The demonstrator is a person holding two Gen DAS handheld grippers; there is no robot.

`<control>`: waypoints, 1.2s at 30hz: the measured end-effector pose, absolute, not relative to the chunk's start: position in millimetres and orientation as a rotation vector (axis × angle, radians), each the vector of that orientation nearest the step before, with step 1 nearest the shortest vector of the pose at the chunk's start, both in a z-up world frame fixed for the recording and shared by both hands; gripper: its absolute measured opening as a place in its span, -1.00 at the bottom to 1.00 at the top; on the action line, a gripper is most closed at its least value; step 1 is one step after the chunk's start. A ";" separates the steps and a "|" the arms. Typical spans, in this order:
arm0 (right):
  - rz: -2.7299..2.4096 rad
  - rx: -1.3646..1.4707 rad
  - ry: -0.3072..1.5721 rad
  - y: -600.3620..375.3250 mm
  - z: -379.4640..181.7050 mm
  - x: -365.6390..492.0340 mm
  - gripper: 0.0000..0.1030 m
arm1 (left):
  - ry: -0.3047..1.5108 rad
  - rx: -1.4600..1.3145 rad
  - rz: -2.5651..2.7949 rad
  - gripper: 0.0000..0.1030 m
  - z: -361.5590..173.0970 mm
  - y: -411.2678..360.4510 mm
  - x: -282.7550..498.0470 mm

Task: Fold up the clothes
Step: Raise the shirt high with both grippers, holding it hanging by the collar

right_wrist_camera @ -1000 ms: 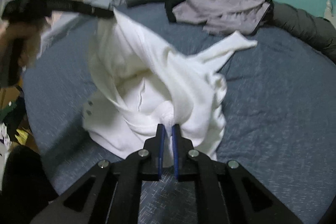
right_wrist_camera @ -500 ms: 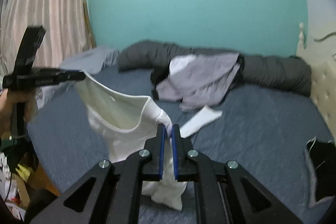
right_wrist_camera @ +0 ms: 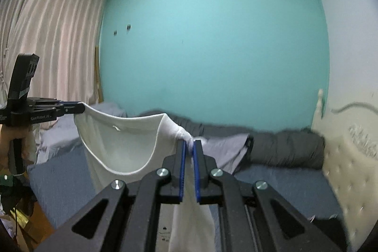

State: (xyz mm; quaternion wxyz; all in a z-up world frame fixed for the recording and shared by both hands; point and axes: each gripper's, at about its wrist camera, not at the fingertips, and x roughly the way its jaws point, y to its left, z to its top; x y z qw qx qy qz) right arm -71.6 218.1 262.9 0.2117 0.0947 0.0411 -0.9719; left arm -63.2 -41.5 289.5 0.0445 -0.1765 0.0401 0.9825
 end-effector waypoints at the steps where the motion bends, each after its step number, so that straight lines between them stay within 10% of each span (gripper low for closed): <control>1: -2.706 0.239 0.117 220.3 278.7 -68.1 -0.89 | 0.122 -0.517 3.004 -0.95 304.5 -38.4 -59.1; 13: -2.760 0.052 0.154 240.9 390.9 -18.9 -0.89 | 0.188 -0.294 3.027 -0.95 428.8 -3.5 -7.3; 36: -2.708 -0.013 0.163 220.7 399.2 34.3 -0.89 | 0.178 -0.263 3.089 -0.95 418.4 -26.0 63.6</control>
